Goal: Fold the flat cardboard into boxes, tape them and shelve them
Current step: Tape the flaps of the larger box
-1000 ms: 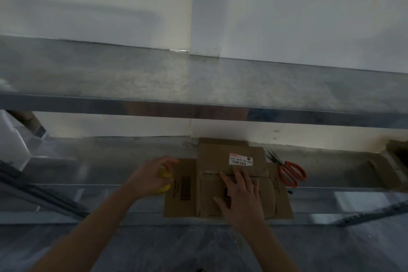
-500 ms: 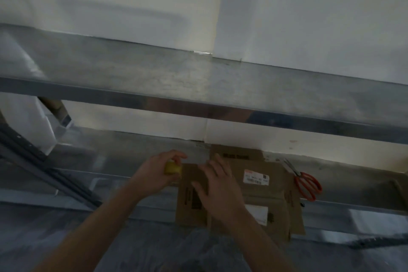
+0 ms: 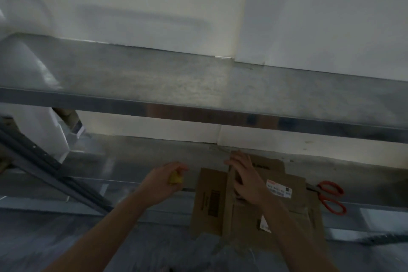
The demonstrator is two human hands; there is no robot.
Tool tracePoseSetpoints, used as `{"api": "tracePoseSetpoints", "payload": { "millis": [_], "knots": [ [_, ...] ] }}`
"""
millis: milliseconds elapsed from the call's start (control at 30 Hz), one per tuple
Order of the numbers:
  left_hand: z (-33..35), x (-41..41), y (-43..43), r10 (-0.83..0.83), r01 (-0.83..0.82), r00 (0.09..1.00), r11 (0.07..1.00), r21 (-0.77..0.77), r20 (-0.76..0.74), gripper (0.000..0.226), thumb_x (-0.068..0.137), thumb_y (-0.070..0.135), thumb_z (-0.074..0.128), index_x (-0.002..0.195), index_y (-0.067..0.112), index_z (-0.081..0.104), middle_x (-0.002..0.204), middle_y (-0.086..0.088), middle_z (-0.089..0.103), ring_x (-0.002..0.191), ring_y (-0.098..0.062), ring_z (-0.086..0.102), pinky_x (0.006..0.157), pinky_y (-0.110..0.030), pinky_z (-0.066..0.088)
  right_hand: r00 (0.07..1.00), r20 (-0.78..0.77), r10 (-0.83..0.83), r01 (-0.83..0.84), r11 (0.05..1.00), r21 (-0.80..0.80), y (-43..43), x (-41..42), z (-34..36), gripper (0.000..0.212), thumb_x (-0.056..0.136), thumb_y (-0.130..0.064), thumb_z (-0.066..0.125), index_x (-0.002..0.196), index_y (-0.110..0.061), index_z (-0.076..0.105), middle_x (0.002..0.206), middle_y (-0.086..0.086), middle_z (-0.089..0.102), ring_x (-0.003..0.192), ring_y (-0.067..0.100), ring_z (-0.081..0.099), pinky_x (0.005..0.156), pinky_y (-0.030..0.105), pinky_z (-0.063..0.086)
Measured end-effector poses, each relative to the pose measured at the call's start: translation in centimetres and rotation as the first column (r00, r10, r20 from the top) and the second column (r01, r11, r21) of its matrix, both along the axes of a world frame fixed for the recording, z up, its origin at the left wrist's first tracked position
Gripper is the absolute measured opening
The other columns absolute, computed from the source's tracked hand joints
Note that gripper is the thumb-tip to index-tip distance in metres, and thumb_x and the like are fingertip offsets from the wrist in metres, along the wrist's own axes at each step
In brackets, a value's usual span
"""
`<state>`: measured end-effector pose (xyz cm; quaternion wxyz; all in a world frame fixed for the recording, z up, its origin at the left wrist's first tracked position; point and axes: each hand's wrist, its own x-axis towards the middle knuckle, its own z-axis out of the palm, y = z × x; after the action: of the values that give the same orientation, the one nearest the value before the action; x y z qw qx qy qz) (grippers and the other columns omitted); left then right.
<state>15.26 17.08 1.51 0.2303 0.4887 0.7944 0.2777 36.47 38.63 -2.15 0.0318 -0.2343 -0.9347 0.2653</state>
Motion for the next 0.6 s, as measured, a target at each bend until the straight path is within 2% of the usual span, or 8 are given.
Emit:
{"api": "tracePoseSetpoints", "payload": {
  "millis": [100, 167, 233, 267, 333, 433, 533, 600],
  "knots": [
    [0.1, 0.5, 1.0, -0.017, 0.016, 1.0, 1.0, 0.011, 0.017, 0.045, 0.075, 0.014, 0.076, 0.115, 0.027, 0.062, 0.101, 0.017, 0.061, 0.095, -0.006, 0.059, 0.084, -0.024, 0.045, 0.998, -0.044, -0.043, 0.042, 0.999, -0.028, 0.2, 0.2, 0.5, 0.063, 0.09, -0.026, 0.066, 0.144, -0.035, 0.035, 0.158, -0.011, 0.015, 0.15, 0.013, -0.001, 0.12, 0.046, 0.023],
    [0.1, 1.1, 1.7, -0.025, 0.025, 0.999, 1.0, 0.007, 0.022, 0.045, 0.076, 0.014, 0.076, 0.116, 0.027, 0.062, 0.102, 0.016, 0.061, 0.096, -0.006, 0.059, 0.085, -0.024, 0.045, 0.98, -0.044, -0.196, 0.197, 0.98, 0.038, 0.1, 0.7, 0.9, 0.068, 0.083, -0.048, 0.069, 0.141, -0.033, 0.037, 0.153, -0.008, 0.019, 0.148, 0.019, 0.012, 0.115, 0.046, 0.031],
    [0.0, 1.7, 2.5, -0.028, 0.027, 0.999, 0.999, 0.016, 0.035, 0.045, 0.076, 0.012, 0.076, 0.116, 0.025, 0.063, 0.102, 0.015, 0.061, 0.096, -0.007, 0.058, 0.084, -0.021, 0.043, 0.937, -0.003, -0.35, 0.342, 0.913, 0.223, -0.2, 1.5, 1.1, 0.072, 0.078, -0.07, 0.06, 0.135, -0.028, 0.044, 0.144, 0.0, 0.035, 0.135, 0.023, 0.032, 0.108, 0.044, 0.038],
    [0.0, 2.0, 2.8, -0.028, 0.027, 0.999, 0.999, 0.018, 0.042, 0.045, 0.075, 0.012, 0.076, 0.116, 0.025, 0.063, 0.102, 0.014, 0.061, 0.096, -0.006, 0.058, 0.084, -0.019, 0.043, 0.926, 0.023, -0.378, 0.352, 0.882, 0.313, -0.5, 1.9, 1.1, 0.071, 0.08, -0.074, 0.051, 0.133, -0.027, 0.047, 0.139, 0.001, 0.041, 0.13, 0.024, 0.037, 0.106, 0.043, 0.039],
    [-0.2, 2.4, 3.3, -0.023, 0.023, 0.999, 1.0, 0.008, 0.048, 0.045, 0.076, 0.013, 0.076, 0.116, 0.027, 0.063, 0.103, 0.016, 0.06, 0.097, -0.004, 0.057, 0.083, -0.017, 0.042, 0.931, 0.045, -0.362, 0.325, 0.878, 0.35, -1.1, 2.4, 0.9, 0.065, 0.09, -0.071, 0.036, 0.135, -0.025, 0.049, 0.139, 0.0, 0.045, 0.131, 0.025, 0.039, 0.108, 0.042, 0.037],
    [-0.4, 2.7, 4.0, -0.021, 0.021, 0.998, 1.0, 0.004, 0.061, 0.043, 0.076, 0.014, 0.076, 0.11, 0.036, 0.06, 0.101, 0.021, 0.058, 0.095, 0.0, 0.055, 0.078, -0.007, 0.039, 0.941, 0.151, -0.304, 0.251, 0.922, 0.295, -1.4, 3.8, 0.4, 0.064, 0.097, -0.062, 0.025, 0.152, -0.03, 0.027, 0.158, -0.007, 0.024, 0.147, 0.026, 0.015, 0.12, 0.05, 0.018],
    [-0.5, 2.9, 4.6, -0.031, 0.03, 0.996, 0.999, 0.014, 0.083, 0.047, 0.076, 0.013, 0.076, 0.106, 0.044, 0.056, 0.102, 0.024, 0.058, 0.094, 0.005, 0.054, 0.076, 0.0, 0.035, 0.896, 0.29, -0.336, 0.233, 0.912, 0.338, -1.6, 5.4, 0.5, 0.072, 0.089, -0.075, 0.007, 0.152, -0.045, -0.005, 0.158, -0.024, -0.007, 0.15, 0.026, -0.013, 0.111, 0.07, 0.0],
    [-0.6, 2.9, 4.9, -0.02, 0.018, 0.996, 1.0, 0.022, 0.087, 0.048, 0.076, 0.013, 0.076, 0.104, 0.047, 0.055, 0.104, 0.024, 0.058, 0.095, 0.004, 0.054, 0.077, -0.002, 0.036, 0.899, 0.323, -0.296, 0.213, 0.94, 0.268, -1.7, 5.8, 0.5, 0.076, 0.079, -0.083, -0.005, 0.147, -0.051, -0.018, 0.157, -0.02, -0.02, 0.147, 0.027, -0.024, 0.108, 0.073, -0.008]
  ]
}}
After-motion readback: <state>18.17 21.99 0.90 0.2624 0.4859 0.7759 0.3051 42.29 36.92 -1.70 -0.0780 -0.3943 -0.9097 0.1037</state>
